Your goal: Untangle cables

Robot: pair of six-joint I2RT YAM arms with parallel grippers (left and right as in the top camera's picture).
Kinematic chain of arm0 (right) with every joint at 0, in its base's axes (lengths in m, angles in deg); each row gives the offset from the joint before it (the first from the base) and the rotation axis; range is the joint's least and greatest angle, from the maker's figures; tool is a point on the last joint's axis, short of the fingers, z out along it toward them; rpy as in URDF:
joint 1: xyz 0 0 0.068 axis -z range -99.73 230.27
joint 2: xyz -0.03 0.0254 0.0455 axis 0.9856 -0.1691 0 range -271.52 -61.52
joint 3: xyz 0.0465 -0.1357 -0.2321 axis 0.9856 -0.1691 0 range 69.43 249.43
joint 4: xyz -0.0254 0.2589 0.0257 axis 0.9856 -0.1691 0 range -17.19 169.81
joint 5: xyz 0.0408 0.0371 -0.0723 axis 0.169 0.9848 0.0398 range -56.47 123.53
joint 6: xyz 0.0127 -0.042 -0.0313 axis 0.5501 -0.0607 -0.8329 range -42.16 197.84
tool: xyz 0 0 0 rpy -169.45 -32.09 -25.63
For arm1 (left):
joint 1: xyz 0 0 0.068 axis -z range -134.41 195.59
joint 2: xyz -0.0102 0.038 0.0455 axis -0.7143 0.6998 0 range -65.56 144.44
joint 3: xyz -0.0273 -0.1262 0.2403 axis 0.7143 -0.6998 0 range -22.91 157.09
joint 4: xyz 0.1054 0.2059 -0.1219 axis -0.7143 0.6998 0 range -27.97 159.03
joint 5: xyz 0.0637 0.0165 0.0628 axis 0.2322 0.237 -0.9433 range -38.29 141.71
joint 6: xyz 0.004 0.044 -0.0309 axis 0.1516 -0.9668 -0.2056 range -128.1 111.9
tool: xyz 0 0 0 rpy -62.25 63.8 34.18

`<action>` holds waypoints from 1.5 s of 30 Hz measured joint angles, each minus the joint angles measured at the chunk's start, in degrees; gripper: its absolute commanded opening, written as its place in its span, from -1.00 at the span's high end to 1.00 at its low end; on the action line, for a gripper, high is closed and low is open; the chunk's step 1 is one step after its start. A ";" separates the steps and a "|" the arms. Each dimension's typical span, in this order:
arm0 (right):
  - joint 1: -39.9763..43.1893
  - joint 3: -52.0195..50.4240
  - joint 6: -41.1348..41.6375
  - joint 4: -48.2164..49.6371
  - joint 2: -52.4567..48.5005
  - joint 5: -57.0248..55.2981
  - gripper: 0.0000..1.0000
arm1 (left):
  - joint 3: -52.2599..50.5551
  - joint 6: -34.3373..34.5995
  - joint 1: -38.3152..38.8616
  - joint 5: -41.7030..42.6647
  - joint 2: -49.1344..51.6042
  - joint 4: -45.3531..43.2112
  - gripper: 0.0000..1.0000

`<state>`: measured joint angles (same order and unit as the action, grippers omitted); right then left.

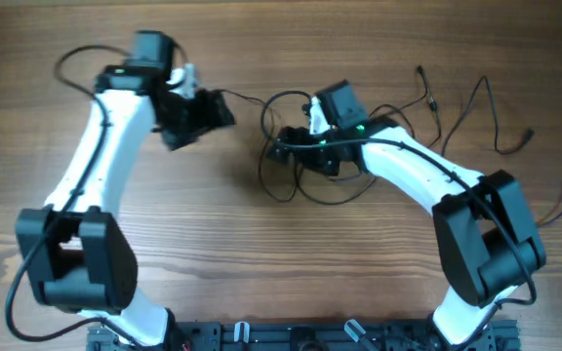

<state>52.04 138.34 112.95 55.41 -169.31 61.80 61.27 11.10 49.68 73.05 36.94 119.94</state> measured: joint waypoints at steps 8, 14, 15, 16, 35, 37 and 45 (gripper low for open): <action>-11.34 8.98 2.10 -9.44 -0.13 -21.62 -0.98 | 0.00 7.15 -4.96 -0.70 0.00 0.61 -1.00; -14.01 9.01 7.13 -10.14 -7.58 -33.46 -0.98 | 0.00 7.30 -4.96 -0.70 0.00 0.61 -1.00; -14.01 9.01 7.39 -11.26 -8.15 -34.29 -0.98 | 0.00 7.30 -4.96 -0.72 0.00 0.61 -1.00; -14.01 9.01 8.20 -13.94 -8.37 -35.87 -0.98 | 0.00 7.30 -4.96 -0.70 0.00 0.61 -1.00; -13.49 13.60 -5.77 -9.31 -9.81 -23.74 0.91 | 0.00 7.32 -4.96 -0.72 0.00 0.59 -1.00; -11.80 18.56 -9.14 -8.17 -5.70 -16.24 0.91 | 0.00 7.32 -4.96 -0.72 0.00 0.63 -1.00; 13.27 29.16 -17.77 6.49 19.96 -13.77 0.91 | 0.00 7.32 -4.96 -0.72 0.00 0.59 -1.00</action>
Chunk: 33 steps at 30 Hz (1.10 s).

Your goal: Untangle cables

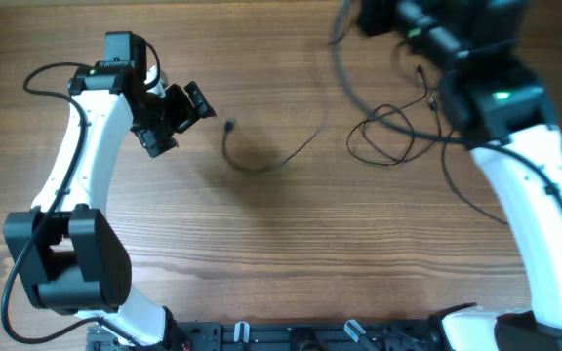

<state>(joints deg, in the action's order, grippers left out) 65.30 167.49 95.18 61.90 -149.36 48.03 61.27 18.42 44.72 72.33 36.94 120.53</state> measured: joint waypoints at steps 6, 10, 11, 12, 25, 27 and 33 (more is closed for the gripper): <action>11.50 -0.48 -7.96 -13.33 -1.16 -1.27 0.91 | 0.00 0.00 0.00 0.00 0.00 0.00 -1.00; 11.63 -2.36 -14.32 -29.24 -4.42 -4.28 0.89 | 0.00 0.02 0.00 0.00 0.00 0.13 -1.00; 11.65 -2.54 -14.69 -32.79 -6.14 -4.94 0.70 | 0.00 0.02 0.00 0.00 0.00 0.04 -1.00; 11.65 -2.86 -14.95 -34.86 -8.07 -5.53 0.52 | 0.00 0.02 0.00 0.00 0.00 0.02 -1.00; 11.65 -3.21 -16.15 -39.30 -15.78 -6.88 -0.99 | 0.00 0.37 0.00 0.00 0.00 0.04 -1.00; 11.65 -3.21 -16.13 -38.91 -15.78 -6.86 -0.99 | 0.00 0.37 0.00 0.00 0.00 0.04 -1.00; 11.65 -3.21 -16.13 -36.52 -15.78 -6.88 -0.99 | 0.00 0.39 0.00 0.00 0.00 0.04 -1.00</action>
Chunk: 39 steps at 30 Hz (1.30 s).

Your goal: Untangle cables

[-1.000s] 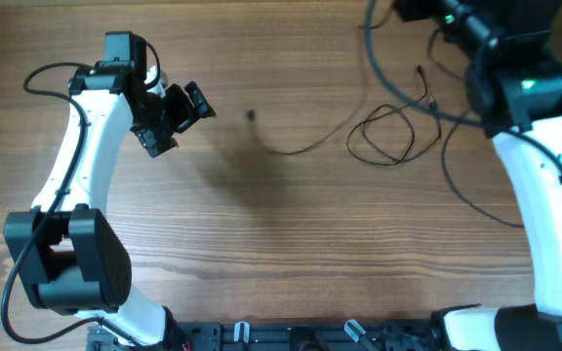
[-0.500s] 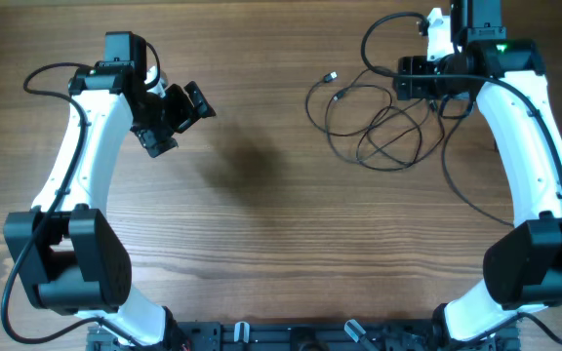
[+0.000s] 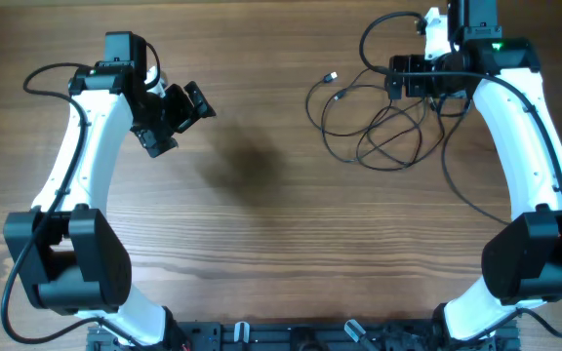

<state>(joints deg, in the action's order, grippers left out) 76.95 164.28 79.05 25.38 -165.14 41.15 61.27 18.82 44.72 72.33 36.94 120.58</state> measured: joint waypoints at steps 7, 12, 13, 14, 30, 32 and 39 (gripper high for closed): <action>0.00 0.00 0.00 0.96 0.00 0.00 -0.99 | -0.02 0.00 0.24 -0.04 -0.46 0.00 -1.00; 0.00 0.00 0.00 1.16 0.00 0.00 -0.99 | -0.11 -0.02 2.40 -4.26 -15.63 0.07 -0.99; 0.00 0.00 0.00 1.16 0.00 0.00 -1.00 | -0.11 0.00 2.36 -5.14 -20.39 0.26 -1.00; 0.00 0.00 0.00 1.11 0.00 0.00 -1.00 | -0.11 -0.02 2.36 -5.84 -24.48 0.90 -1.00; 0.00 0.00 0.00 1.31 -0.07 -0.15 -1.00 | -47.41 -0.39 3.93 -10.58 -84.30 -36.44 -1.00; 0.00 0.00 0.00 1.29 -0.07 -0.17 -0.99 | -54.95 -0.48 3.93 -11.02 -89.64 -48.41 -1.00; 0.00 0.00 0.00 1.29 -0.15 -0.20 -0.99 | -69.44 -4.87 3.93 -11.87 -101.66 -68.89 -1.00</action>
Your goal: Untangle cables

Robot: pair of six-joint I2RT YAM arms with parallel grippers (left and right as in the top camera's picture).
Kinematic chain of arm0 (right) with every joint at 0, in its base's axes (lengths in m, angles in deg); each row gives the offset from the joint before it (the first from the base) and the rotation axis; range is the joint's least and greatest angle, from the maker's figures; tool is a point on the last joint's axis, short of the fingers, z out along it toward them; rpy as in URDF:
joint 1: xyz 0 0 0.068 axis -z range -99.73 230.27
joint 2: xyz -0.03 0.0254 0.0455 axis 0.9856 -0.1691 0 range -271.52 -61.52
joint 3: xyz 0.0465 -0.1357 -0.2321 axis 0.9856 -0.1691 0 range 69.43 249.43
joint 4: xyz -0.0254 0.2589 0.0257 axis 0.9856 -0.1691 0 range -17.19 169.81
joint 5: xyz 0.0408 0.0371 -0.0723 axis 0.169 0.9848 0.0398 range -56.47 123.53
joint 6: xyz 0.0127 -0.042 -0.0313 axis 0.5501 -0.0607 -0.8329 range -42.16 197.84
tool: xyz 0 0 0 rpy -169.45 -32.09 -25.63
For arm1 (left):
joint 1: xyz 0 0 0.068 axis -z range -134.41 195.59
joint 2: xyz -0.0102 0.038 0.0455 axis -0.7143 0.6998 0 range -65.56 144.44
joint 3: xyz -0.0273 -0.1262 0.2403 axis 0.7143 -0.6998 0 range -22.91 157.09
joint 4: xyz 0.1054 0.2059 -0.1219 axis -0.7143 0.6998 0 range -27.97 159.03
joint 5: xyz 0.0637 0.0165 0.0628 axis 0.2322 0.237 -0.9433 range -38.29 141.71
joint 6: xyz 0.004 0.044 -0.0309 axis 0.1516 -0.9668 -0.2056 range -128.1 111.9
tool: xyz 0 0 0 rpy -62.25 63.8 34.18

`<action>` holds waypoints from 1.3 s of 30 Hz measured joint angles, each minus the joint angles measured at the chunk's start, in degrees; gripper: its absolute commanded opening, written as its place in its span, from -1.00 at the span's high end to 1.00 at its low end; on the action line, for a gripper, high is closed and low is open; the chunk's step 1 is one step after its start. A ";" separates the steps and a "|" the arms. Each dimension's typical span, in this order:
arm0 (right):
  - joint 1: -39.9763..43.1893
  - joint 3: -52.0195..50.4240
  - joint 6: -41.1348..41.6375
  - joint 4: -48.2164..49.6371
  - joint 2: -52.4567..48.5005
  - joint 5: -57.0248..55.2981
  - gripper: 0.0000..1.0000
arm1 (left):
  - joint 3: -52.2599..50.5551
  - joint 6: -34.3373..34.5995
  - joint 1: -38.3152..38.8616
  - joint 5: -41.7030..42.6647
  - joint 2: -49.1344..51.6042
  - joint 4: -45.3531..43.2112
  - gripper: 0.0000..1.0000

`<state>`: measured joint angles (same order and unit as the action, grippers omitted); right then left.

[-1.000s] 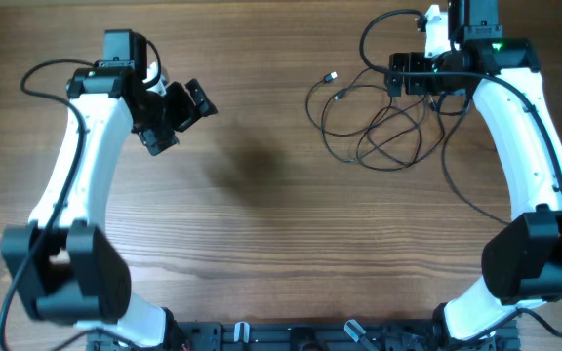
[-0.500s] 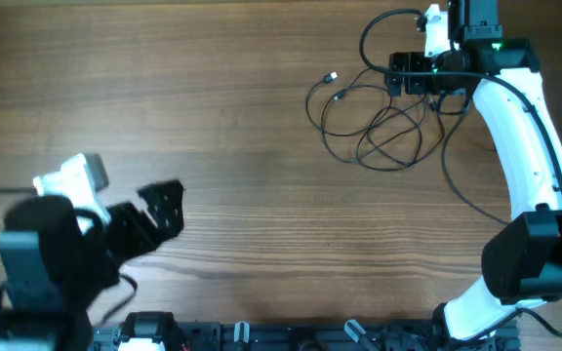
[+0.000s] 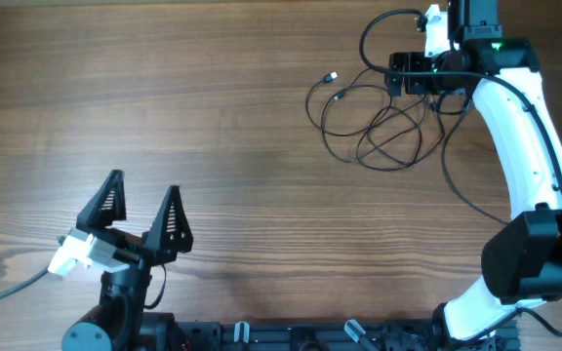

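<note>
A loose bunch of thin black cables (image 3: 374, 127) lies at the table's far right, with two plug ends (image 3: 332, 76) pointing left. My right gripper (image 3: 396, 76) sits low at the bunch's upper edge, fingers pointing left, looking shut on a strand of it. One strand (image 3: 452, 180) trails from the bunch toward the right arm's base. My left gripper (image 3: 143, 183) stands open near the front left, fingers pointing away from the base, nothing between them and far from the cables.
The wooden table (image 3: 242, 117) bears nothing else in view. The right arm's white links (image 3: 530, 146) run down the right side. A black rail (image 3: 310, 336) lines the front edge.
My left arm has drawn back from the far left of the table to the front left by its base, gripper still open. The right gripper and the cable bunch have not moved.
First both grippers were at a tangle mid-table, the left holding a cable end. Then the right arm was raised high at the far right with cables trailing and the left gripper open. Then the bunch lay at the far right, where it stays.
</note>
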<state>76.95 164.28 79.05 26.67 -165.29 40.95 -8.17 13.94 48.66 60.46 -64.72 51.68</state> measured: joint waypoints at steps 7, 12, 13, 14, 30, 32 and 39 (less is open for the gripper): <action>0.00 0.00 0.00 -0.02 -0.07 0.00 -1.00 | -12.24 -2.73 0.00 -1.68 -0.04 -10.88 -1.00; 0.00 0.00 0.00 0.00 -0.07 0.00 -0.99 | -14.14 -2.93 0.00 -2.95 -0.11 0.04 -1.00; 0.00 0.00 0.00 0.02 -0.07 0.00 -1.00 | -14.05 -2.91 0.00 -2.99 -0.20 4.59 -1.00; 0.00 0.00 0.00 0.02 -0.07 0.00 -0.99 | -14.16 -2.91 0.00 -2.99 -0.17 8.55 -1.00; -0.02 0.00 0.00 0.00 -0.07 0.00 -0.99 | -14.29 -2.91 0.00 -3.37 0.11 13.84 -1.00; -0.55 -0.02 0.00 -0.02 0.98 0.00 -0.99 | -14.29 -2.91 0.00 -3.37 0.11 13.84 -1.00; -1.97 -0.42 0.00 0.15 37.53 0.00 -0.99 | -14.29 -2.91 0.00 -3.37 0.17 13.86 -1.00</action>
<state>74.99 163.87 79.05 26.82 -127.76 40.95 -22.46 11.04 48.66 57.10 -64.55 65.54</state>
